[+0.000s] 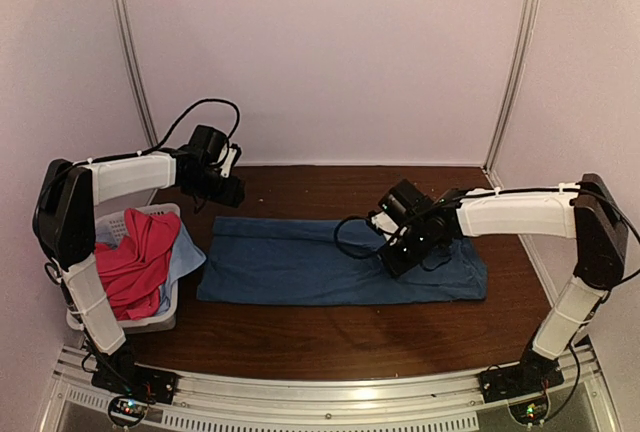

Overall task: Fold and stack the mixed laundry pile
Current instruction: Adjust the rectangle-folded T-shirt at the center of the board.

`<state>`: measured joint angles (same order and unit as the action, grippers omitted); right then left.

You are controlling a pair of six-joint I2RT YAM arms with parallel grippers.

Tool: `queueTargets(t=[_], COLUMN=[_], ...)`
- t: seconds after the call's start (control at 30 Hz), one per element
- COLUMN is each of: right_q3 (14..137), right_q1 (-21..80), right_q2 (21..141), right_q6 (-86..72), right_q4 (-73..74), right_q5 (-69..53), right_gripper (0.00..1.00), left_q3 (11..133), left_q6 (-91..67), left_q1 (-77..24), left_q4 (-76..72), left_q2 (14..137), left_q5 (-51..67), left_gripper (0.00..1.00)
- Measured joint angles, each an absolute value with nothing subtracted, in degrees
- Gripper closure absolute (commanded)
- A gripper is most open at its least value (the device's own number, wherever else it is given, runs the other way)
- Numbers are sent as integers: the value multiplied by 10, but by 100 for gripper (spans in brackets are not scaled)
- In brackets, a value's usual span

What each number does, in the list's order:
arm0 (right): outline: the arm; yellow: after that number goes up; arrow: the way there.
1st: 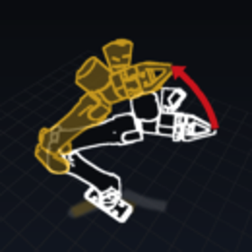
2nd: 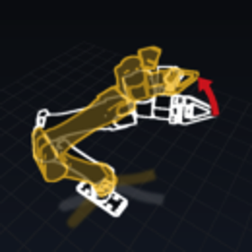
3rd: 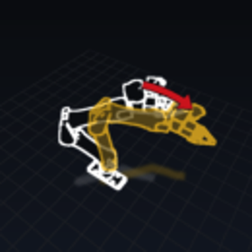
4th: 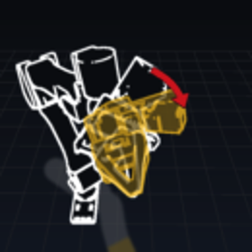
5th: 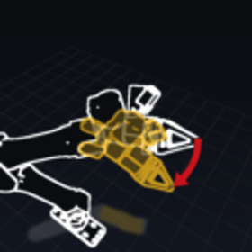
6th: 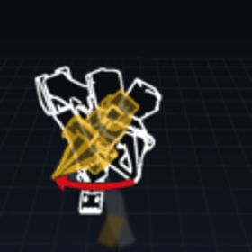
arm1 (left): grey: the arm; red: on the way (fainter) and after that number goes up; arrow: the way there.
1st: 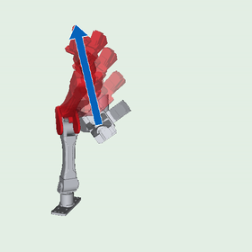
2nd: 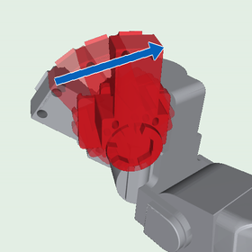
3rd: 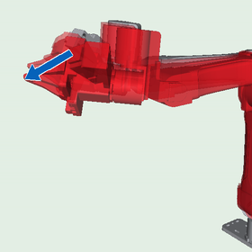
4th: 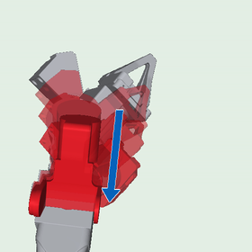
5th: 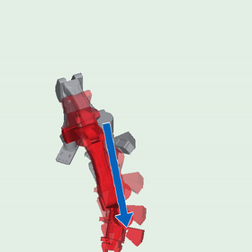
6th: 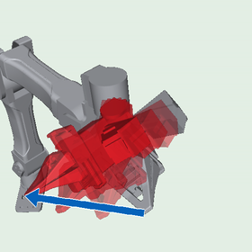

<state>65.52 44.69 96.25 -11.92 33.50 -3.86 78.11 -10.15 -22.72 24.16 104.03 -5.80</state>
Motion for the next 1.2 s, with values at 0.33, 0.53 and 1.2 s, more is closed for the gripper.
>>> queueTargets(t=[0.33, 0.53, 1.2], right_q3=[609, 631, 581], right_q1=[452, 453, 146], right_q2=[966, 981, 943], right_q6=[-123, -124, -174], right_q4=[358, 362, 217], right_q5=[-62, -57, -12], right_gripper=[80, 55, 61], left_q3=[781, 767, 782], left_q6=[-97, -104, -109], left_q1=[-227, -230, -262], left_q4=[260, 281, 245], left_q2=[1053, 1078, 1141], left_q5=[-58, -61, -19], left_gripper=[42, 48, 48])
